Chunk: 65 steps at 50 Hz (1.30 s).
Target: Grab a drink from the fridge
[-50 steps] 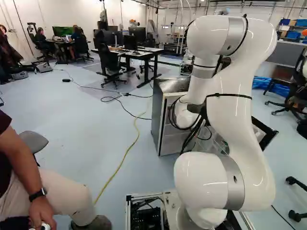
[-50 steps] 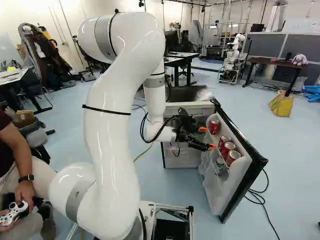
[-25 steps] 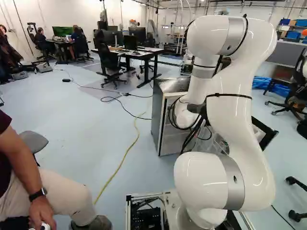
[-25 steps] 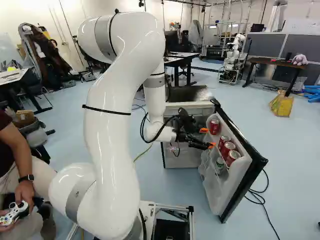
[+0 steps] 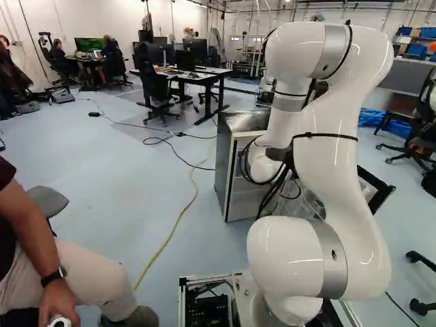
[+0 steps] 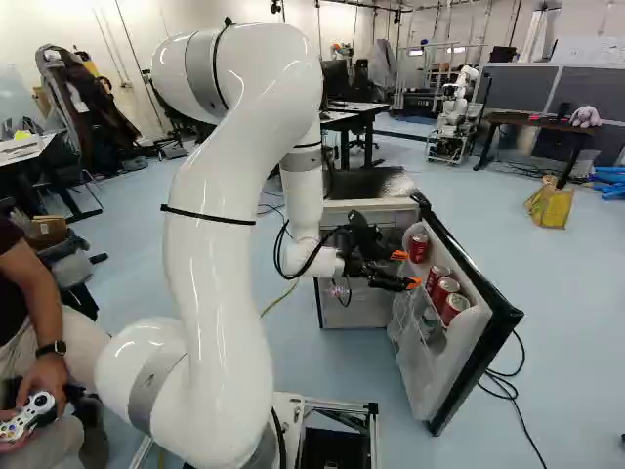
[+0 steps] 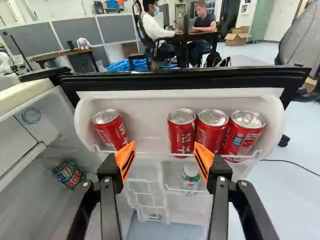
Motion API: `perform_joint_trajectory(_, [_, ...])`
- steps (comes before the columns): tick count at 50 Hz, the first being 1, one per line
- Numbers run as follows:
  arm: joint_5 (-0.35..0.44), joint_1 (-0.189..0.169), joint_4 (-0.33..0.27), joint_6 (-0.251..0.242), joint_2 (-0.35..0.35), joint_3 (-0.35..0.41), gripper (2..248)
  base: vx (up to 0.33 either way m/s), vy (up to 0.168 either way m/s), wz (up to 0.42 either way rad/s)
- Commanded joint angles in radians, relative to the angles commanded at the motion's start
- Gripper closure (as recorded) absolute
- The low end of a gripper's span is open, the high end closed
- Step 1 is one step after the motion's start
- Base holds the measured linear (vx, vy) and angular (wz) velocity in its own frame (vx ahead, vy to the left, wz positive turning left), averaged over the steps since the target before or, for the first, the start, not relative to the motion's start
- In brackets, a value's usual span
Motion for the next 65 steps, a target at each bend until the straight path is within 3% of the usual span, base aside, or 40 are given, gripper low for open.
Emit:
perform_joint_trajectory(24, [0.000, -0.004, -0.023, 0.000, 0.000, 0.000, 79, 0.000, 0.000, 0.000])
perform_joint_trajectory(65, [0.000, -0.057, -0.036, 0.000, 0.000, 0.000, 79, 0.000, 0.000, 0.000])
